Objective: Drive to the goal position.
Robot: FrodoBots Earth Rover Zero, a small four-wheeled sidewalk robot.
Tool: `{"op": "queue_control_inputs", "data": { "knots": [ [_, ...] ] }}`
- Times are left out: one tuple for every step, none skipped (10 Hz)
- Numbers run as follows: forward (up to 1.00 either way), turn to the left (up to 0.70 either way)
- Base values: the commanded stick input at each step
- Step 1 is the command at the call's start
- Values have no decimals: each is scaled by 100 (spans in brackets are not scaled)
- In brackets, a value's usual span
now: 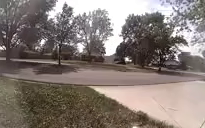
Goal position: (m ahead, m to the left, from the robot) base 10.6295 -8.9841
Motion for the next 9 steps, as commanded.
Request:
{"op": "queue_control_inputs", "data": {
  "knots": [
    [0,-70],
    [21,-60],
    [54,-43],
    [70,-35],
    [70,-35],
    [70,-35],
    [70,-35],
    [70,-35],
    [70,-35]
  ]
}}
